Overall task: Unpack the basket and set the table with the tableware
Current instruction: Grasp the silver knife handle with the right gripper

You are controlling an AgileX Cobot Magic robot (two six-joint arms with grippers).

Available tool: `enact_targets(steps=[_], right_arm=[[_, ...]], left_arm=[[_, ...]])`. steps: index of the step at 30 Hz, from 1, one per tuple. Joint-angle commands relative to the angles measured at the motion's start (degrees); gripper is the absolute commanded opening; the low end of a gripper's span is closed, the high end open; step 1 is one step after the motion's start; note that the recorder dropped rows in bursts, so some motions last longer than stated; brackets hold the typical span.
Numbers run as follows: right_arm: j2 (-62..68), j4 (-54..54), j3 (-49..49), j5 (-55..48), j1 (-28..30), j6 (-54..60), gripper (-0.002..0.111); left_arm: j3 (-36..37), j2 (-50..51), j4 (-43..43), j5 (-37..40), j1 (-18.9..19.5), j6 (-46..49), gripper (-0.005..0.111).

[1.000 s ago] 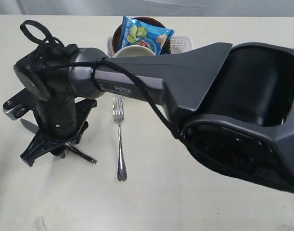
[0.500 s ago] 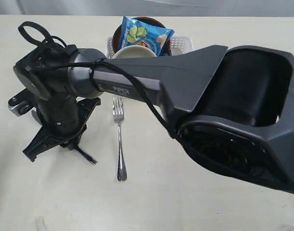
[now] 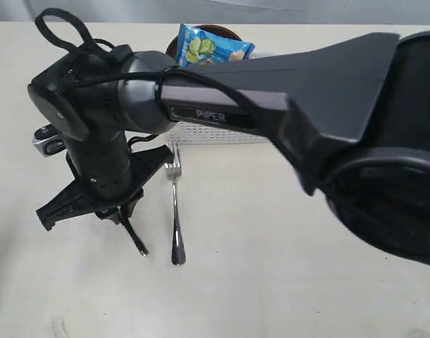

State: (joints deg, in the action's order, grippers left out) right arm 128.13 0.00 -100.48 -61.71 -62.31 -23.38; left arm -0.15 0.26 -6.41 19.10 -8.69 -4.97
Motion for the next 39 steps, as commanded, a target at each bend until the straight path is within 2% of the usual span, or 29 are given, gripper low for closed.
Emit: enact_targets(steps=[1, 8, 15, 22, 26, 33, 39], right_arm=[[-5.9, 0.0, 8.3, 7.3, 0.5, -6.0, 0.0], [-10.0, 0.0, 19.7, 14.3, 0.7, -19.4, 0.0], [-10.1, 0.3, 20.7, 18.2, 0.7, -24.8, 0.0], [-10.0, 8.4, 20.7, 17.6, 1.1, -36.1, 0.0], [-10.0, 8.7, 20.7, 19.0, 1.1, -36.3, 0.0], [-8.6, 9.9, 20.7, 14.9, 1.1, -35.7, 0.0], [-7.8, 10.2, 20.7, 17.5, 1.1, -35.3, 0.0]], left_arm=[[0.1, -0.3, 0.2, -0.4, 0.2, 0.1, 0.0], [0.1, -0.3, 0.2, -0.4, 0.2, 0.1, 0.0], [0.1, -0.3, 0.2, -0.4, 0.2, 0.1, 0.0], [0.1, -0.3, 0.2, -0.4, 0.2, 0.1, 0.0], [0.1, -0.3, 0.2, -0.4, 0.2, 0.1, 0.0], [0.1, -0.3, 0.2, -0.4, 0.2, 0.1, 0.0], [0.1, -0.3, 0.2, -0.4, 0.2, 0.1, 0.0]])
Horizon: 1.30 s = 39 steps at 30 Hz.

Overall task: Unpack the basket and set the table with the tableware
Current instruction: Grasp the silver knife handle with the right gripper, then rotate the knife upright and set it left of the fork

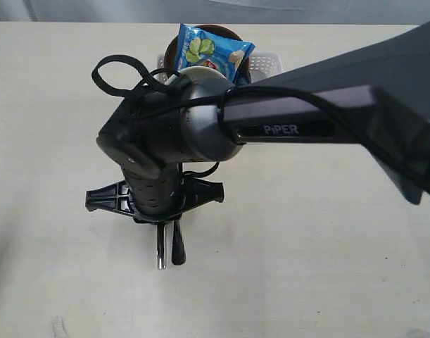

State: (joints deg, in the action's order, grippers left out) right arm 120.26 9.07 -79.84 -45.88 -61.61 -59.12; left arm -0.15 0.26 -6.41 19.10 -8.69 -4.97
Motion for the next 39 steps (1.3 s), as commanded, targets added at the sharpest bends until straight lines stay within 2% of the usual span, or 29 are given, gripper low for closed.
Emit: enact_targets(steps=[1, 25, 27, 28, 30, 31, 39], right_arm=[[0.0, 1.1, 0.1, 1.9, 0.4, 0.4, 0.0], [1.3, -1.1, 0.0, 1.9, 0.4, 1.7, 0.0], [1.3, -1.4, 0.0, 1.9, 0.4, 1.7, 0.01], [1.3, -1.6, 0.0, 1.9, 0.4, 1.7, 0.022], [1.0, -2.5, 0.0, 1.9, 0.4, 3.7, 0.04], [0.6, -2.5, 0.0, 1.9, 0.4, 4.6, 0.043], [-6.3, -2.4, -1.4, 0.0, 2.6, 12.0, 0.044]], left_arm=[[0.1, -0.3, 0.2, -0.4, 0.2, 0.1, 0.0], [0.1, -0.3, 0.6, -0.4, 0.2, 0.1, 0.0], [0.1, -0.3, 0.6, -0.4, 0.2, 0.1, 0.0], [0.1, -0.3, 0.6, -0.4, 0.2, 0.1, 0.0], [0.1, -0.3, 0.6, -0.4, 0.2, 0.1, 0.0], [0.1, -0.3, 0.6, -0.4, 0.2, 0.1, 0.0], [0.1, -0.3, 0.6, -0.4, 0.2, 0.1, 0.0]])
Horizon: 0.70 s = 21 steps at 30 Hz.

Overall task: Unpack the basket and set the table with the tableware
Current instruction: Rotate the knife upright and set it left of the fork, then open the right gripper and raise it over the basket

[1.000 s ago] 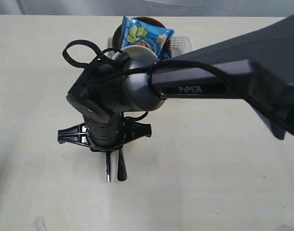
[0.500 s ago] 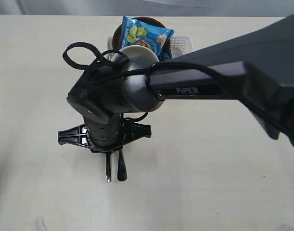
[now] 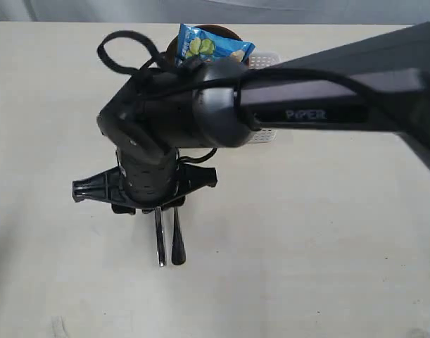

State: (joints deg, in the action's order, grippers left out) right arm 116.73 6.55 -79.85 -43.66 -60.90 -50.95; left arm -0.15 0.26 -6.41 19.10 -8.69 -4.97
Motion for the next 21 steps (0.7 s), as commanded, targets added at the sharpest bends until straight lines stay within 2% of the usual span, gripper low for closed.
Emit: enact_targets(steps=[1, 7, 10, 17, 21], right_arm=[[-3.3, 0.0, -2.2, -4.0, 2.6, 4.9, 0.044], [-5.3, -2.9, -8.2, -17.1, 8.3, 15.4, 0.044], [-6.7, -4.6, -10.8, -19.5, 12.0, 18.5, 0.044], [-8.7, -4.1, -13.4, -12.9, 18.6, 24.8, 0.044], [-7.5, 3.9, -13.3, -9.1, 20.0, 26.0, 0.044]], left_arm=[[0.1, -0.3, 0.6, -0.4, 0.2, 0.1, 0.0], [0.1, -0.3, 0.6, -0.4, 0.2, 0.1, 0.0], [0.1, -0.3, 0.6, -0.4, 0.2, 0.1, 0.0], [0.1, -0.3, 0.6, -0.4, 0.2, 0.1, 0.0], [0.1, -0.3, 0.6, -0.4, 0.2, 0.1, 0.0]])
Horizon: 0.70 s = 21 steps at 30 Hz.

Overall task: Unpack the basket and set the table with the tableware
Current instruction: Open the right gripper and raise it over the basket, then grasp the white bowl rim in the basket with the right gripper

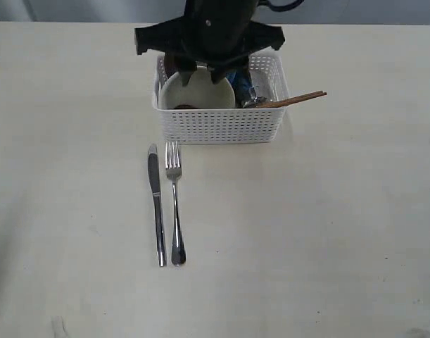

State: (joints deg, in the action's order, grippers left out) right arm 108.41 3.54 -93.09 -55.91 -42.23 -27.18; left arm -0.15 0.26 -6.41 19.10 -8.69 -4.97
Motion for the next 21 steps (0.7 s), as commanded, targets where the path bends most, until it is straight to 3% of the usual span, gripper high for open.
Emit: enact_targets(steps=[1, 4, 10, 21], right_arm=[[1.5, 10.7, -0.1, 3.4, 1.3, 3.6, 0.044], [3.5, 16.5, -0.1, 4.8, 1.3, 8.6, 0.044], [6.4, 16.5, -0.1, 8.9, 1.3, 16.9, 0.044], [11.6, 22.8, -0.1, 12.2, 1.3, 17.5, 0.044]], left_arm=[[0.1, -0.3, 0.6, -0.4, 0.2, 0.1, 0.0], [0.1, -0.3, 0.6, -0.4, 0.2, 0.1, 0.0], [0.1, -0.3, 0.6, -0.4, 0.2, 0.1, 0.0], [0.1, -0.3, 0.6, -0.4, 0.2, 0.1, 0.0]])
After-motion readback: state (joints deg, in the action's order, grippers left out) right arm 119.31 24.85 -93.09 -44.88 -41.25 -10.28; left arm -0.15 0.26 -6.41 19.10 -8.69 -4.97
